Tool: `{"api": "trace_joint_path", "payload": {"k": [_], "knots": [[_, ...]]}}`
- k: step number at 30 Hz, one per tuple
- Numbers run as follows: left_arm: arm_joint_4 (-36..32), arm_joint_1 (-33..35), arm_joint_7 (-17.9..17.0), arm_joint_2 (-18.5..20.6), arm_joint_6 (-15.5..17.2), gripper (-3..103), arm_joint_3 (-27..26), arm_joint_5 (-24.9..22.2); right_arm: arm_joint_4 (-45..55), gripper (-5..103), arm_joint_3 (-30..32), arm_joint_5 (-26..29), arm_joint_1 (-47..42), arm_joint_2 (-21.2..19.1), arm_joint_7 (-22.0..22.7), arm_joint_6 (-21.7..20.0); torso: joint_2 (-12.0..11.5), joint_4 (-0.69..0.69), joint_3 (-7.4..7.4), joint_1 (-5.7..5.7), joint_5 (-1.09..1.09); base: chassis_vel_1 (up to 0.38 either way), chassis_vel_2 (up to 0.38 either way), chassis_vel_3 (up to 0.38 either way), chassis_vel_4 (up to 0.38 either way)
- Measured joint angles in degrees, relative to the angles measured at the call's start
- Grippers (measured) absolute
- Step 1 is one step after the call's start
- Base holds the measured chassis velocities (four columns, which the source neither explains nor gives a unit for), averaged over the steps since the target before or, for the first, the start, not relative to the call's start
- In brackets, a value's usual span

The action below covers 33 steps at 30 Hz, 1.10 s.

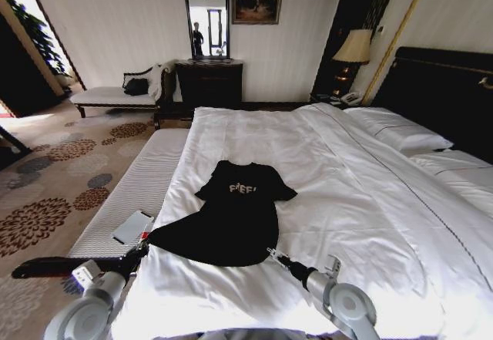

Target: Fold the clothes on the bed.

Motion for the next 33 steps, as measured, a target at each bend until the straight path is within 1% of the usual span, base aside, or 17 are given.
{"api": "trace_joint_path", "payload": {"k": [2,3,4,5,8,10,12,13,17,19,23,25,27,28,31,32,33], "knots": [[-0.2,0.2,0.1,0.0,0.0,1,0.1,0.2,-0.2,100,0.0,0.2,0.2,0.3,0.0,-0.2,0.0,0.0,0.0,0.0,0.0,0.0,0.0,0.0,0.0],[-0.2,0.3,0.1,0.0,0.0,1,0.1,0.2,-0.2,103,0.0,0.3,0.3,0.4,0.1,-0.2,0.0,0.0,0.0,0.0,0.0,0.0,0.0,0.0,0.0],[-0.2,0.3,0.1,0.0,0.0,1,0.0,0.2,-0.3,99,0.0,0.3,0.2,0.5,0.0,-0.3,0.0,0.0,0.0,0.0,0.0,0.0,0.0,0.0,0.0],[-0.2,0.3,0.1,0.0,0.0,1,0.0,0.2,-0.3,99,0.0,0.3,0.2,0.5,0.0,-0.3,0.0,0.0,0.0,0.0,0.0,0.0,0.0,0.0,0.0],[-0.2,0.2,0.1,0.1,0.0,1,0.2,0.2,-0.5,84,0.0,0.4,0.2,0.6,-0.4,-0.3,0.0,-0.01,0.0,0.0,0.0,0.0,0.0,0.0,0.0],[-0.3,0.1,0.1,0.1,0.0,1,0.3,0.3,-0.5,84,-0.1,0.5,0.1,0.6,-0.7,-0.5,0.0,0.0,0.0,0.0,0.0,0.0,0.0,0.0,0.0],[-0.4,0.0,0.0,0.1,0.0,1,0.5,0.4,-0.3,73,-0.3,0.4,0.0,0.7,-1.1,-0.7,0.0,0.0,0.0,0.0,0.0,0.0,0.0,0.0,0.0],[-0.4,0.0,0.0,0.1,0.0,1,0.5,0.4,-0.3,73,-0.3,0.4,0.0,0.7,-1.1,-0.7,0.0,0.0,0.0,0.0,0.0,0.0,0.0,0.0,0.0],[-0.6,0.1,0.0,0.1,0.0,1,0.4,0.5,-0.7,51,-1.2,0.0,0.6,0.9,-1.3,-1.0,0.0,0.0,0.0,0.0,0.0,0.0,0.0,0.0,0.0],[-0.6,0.2,0.0,0.1,0.0,1,0.2,0.5,-1.0,51,-1.4,-0.1,0.8,0.9,-1.4,-1.0,0.0,0.0,0.0,0.0,0.0,0.0,0.0,0.0,0.0],[-0.7,0.6,0.0,0.1,0.0,1,-0.5,0.4,-1.2,29,-1.9,-0.6,0.9,1.0,-1.6,-1.2,0.0,-0.01,0.0,0.0,0.0,0.0,0.0,0.0,0.0],[-0.7,0.6,0.0,0.1,0.0,1,-0.6,0.3,-1.3,29,-2.0,-0.8,0.9,1.1,-1.7,-1.2,0.0,-0.01,0.0,0.0,0.0,0.0,0.0,0.0,0.0],[-0.7,0.6,0.0,0.1,0.0,1,-0.7,0.3,-1.3,19,-2.1,-0.9,0.9,1.1,-1.7,-1.2,0.0,-0.01,0.0,0.0,0.0,0.0,0.0,0.0,0.0],[-0.7,0.6,0.0,0.1,0.0,1,-0.7,0.3,-1.3,19,-2.1,-0.9,0.9,1.1,-1.7,-1.2,0.0,-0.01,0.0,0.0,0.0,0.0,0.0,0.0,0.0],[-0.7,0.6,0.0,0.0,0.0,1,-0.7,0.3,-0.7,4,-2.0,-0.9,0.3,1.1,-1.7,-1.3,0.0,-0.01,0.0,0.0,-0.01,0.0,0.0,0.0,0.0],[-0.7,0.6,0.0,-0.1,0.0,1,-0.7,0.3,-0.6,1,-1.9,-0.9,0.1,1.1,-1.8,-1.4,0.0,-0.01,0.0,0.0,0.0,0.0,0.0,0.0,0.0],[-0.7,0.6,0.0,-0.1,0.0,1,-0.7,0.3,-0.6,1,-1.9,-0.9,0.1,1.1,-1.8,-1.4,0.0,-0.01,0.0,0.0,0.0,0.0,0.0,0.0,0.0]]}}
